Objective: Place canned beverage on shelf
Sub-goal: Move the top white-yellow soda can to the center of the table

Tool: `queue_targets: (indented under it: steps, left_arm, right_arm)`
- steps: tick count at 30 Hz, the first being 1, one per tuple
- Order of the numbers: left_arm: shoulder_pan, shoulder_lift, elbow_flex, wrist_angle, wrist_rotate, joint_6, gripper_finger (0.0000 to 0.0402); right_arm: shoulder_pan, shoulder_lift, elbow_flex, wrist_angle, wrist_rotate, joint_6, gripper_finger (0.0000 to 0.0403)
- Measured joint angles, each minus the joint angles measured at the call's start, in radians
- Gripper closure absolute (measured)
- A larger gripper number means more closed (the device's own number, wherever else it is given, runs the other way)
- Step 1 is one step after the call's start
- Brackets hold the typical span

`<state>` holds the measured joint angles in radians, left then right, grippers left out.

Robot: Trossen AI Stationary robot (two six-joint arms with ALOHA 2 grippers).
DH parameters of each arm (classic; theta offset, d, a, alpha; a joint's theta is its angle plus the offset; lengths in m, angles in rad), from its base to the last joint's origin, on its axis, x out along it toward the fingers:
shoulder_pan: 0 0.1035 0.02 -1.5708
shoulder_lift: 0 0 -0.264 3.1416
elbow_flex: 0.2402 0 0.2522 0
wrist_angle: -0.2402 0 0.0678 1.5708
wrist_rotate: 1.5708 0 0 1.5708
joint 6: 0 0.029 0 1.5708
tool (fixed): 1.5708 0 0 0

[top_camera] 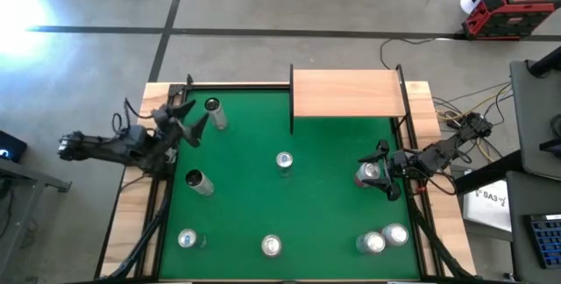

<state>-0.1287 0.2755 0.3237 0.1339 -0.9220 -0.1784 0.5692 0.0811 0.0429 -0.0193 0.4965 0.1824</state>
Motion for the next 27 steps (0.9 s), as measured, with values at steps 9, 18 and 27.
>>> queue_targets:
  steps: [9, 18, 27]
  left_arm:
    - [0.003, 0.33, 0.422, -0.768, -0.125, -0.643, 0.0024]
    - [0.086, 0.651, 0.78, -1.328, -0.039, -1.142, 0.0024]
    - [0.395, 0.823, 0.983, -1.44, 0.276, -1.152, 0.0024]
  right_arm:
    - [0.0, 0.0, 0.0, 0.0, 0.0, 0.0, 0.0087]
    - [0.0, 0.0, 0.0, 0.0, 0.0, 0.0, 0.0087]
    - [0.0, 0.0, 0.0, 0.0, 0.0, 0.0, 0.0087]
